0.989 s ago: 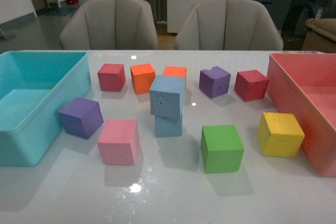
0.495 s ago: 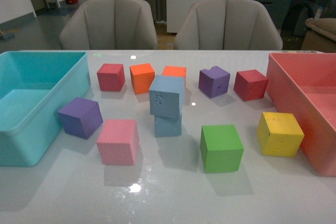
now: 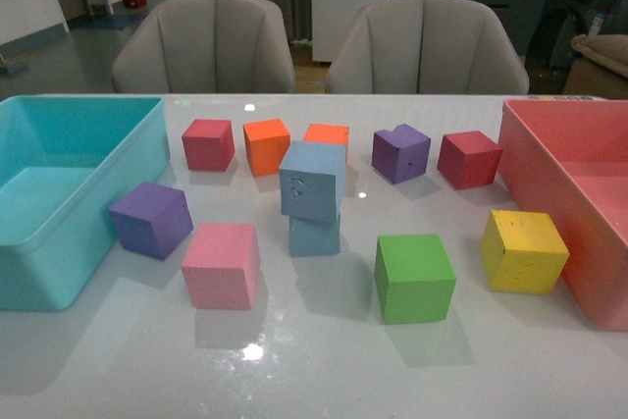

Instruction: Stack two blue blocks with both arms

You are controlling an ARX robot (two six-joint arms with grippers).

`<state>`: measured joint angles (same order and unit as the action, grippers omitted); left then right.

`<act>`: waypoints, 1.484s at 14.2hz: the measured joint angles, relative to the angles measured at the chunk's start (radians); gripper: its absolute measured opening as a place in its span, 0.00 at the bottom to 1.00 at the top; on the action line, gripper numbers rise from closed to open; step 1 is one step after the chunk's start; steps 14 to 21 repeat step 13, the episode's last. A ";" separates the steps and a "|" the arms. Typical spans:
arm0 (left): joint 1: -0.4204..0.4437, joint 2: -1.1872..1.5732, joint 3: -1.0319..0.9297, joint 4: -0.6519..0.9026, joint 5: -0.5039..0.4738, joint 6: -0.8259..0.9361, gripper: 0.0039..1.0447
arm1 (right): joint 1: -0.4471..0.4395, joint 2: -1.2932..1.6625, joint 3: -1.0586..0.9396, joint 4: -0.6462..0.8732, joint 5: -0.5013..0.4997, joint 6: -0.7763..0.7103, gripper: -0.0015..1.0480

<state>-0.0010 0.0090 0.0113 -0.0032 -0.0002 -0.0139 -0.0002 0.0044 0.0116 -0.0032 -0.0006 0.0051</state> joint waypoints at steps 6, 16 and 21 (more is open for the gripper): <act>0.000 0.000 0.000 0.000 0.000 0.001 0.94 | 0.000 0.000 0.000 0.000 0.000 0.000 0.94; 0.000 0.000 0.000 0.000 0.000 0.000 0.94 | 0.000 0.000 0.000 0.000 0.000 0.000 0.94; 0.000 0.000 0.000 0.000 0.000 0.000 0.94 | 0.000 0.000 0.000 0.000 0.000 0.000 0.94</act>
